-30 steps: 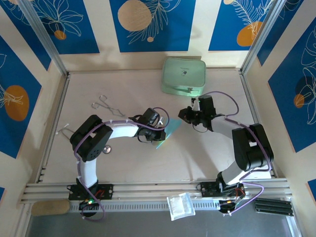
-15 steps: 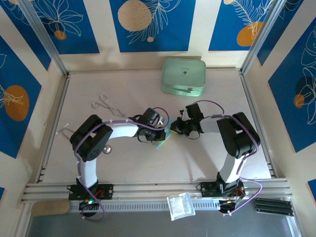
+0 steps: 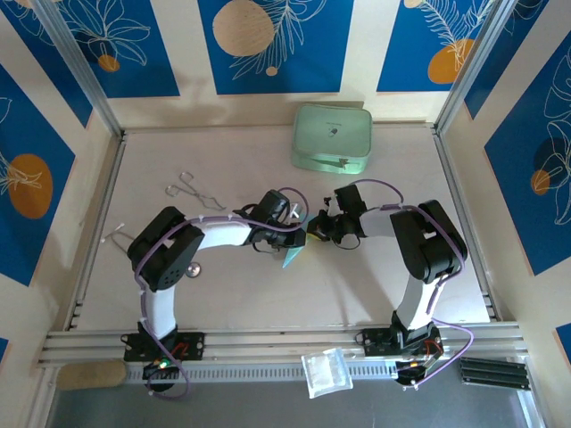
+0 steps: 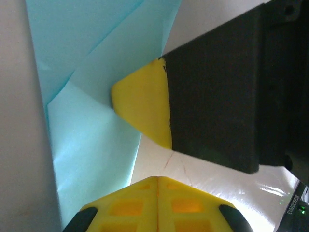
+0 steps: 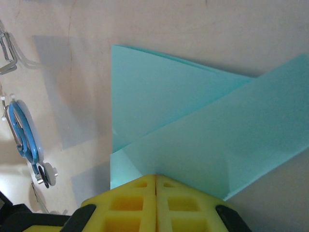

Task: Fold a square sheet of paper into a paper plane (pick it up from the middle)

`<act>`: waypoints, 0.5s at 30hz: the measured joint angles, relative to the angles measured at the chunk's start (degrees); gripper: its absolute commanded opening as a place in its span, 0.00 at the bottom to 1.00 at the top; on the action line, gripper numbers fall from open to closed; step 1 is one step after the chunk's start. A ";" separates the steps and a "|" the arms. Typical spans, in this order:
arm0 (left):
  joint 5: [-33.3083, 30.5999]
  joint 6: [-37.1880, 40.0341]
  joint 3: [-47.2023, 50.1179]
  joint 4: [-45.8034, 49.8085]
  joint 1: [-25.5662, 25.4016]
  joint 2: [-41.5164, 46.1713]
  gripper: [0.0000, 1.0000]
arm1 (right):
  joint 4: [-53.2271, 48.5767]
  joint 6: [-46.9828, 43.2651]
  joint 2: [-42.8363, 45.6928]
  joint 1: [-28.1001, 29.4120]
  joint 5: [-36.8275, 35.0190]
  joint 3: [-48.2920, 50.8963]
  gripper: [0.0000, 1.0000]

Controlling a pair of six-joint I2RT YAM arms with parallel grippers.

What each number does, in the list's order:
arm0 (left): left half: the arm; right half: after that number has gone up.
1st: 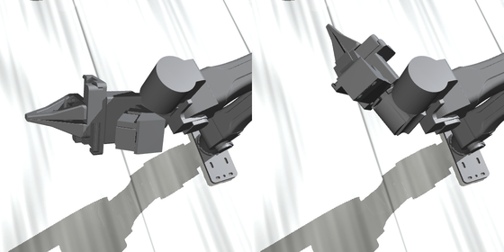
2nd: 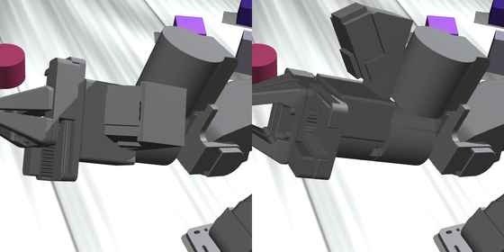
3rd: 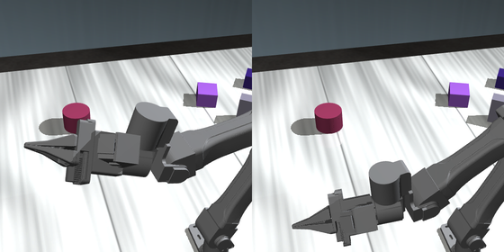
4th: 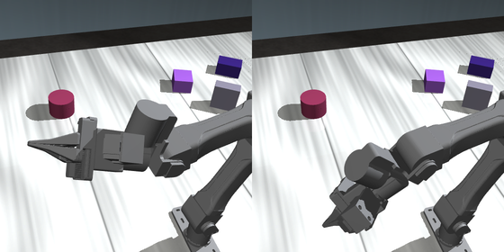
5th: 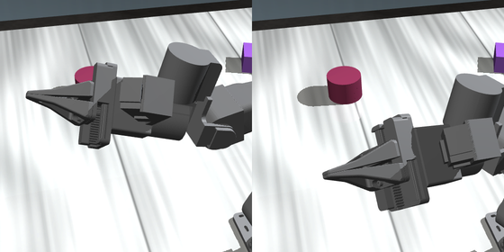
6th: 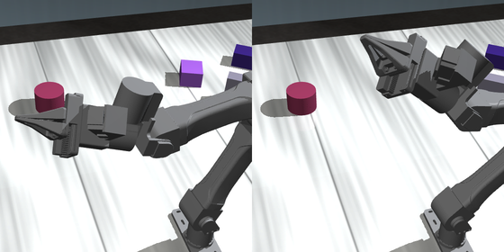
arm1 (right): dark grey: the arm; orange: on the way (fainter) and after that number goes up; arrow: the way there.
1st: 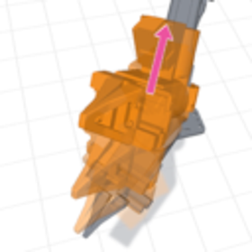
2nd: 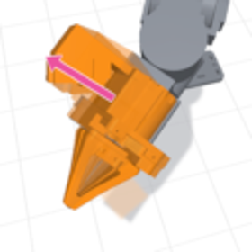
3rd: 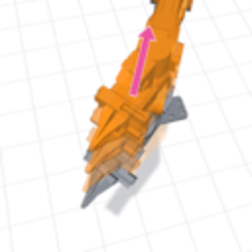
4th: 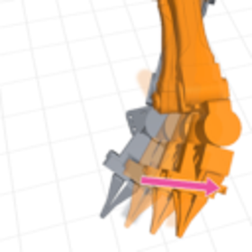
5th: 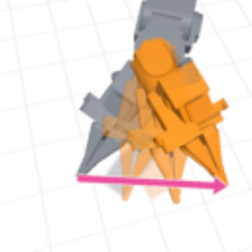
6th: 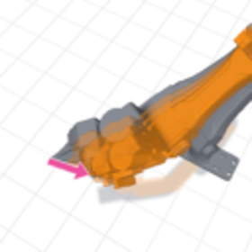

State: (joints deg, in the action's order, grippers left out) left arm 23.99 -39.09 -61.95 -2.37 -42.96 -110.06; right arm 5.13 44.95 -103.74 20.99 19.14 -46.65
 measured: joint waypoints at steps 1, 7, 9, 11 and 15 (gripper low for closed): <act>0.02 -0.09 0.00 -0.22 0.00 -0.31 0.07 | 0.00 0.00 0.00 0.00 -0.02 0.00 0.07; 0.20 -0.37 -0.02 -1.44 0.00 -1.68 0.06 | 0.00 -0.04 -0.04 -0.02 0.20 -0.02 0.07; 0.17 -0.79 -0.02 -1.95 0.02 -1.84 0.06 | -0.02 -0.20 -0.11 -0.07 0.35 -0.09 0.07; 0.15 -1.14 -0.02 -2.67 0.11 -1.95 0.06 | 0.00 -0.20 -0.26 -0.07 0.46 -0.15 0.07; 0.11 -1.40 -0.02 -4.09 0.28 -2.58 0.07 | 0.02 -0.20 -0.35 -0.13 0.66 -0.22 0.07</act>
State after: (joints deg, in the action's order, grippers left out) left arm 24.10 -40.49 -61.98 -6.46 -42.68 -112.64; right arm 5.15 44.75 -104.09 20.86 19.79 -46.87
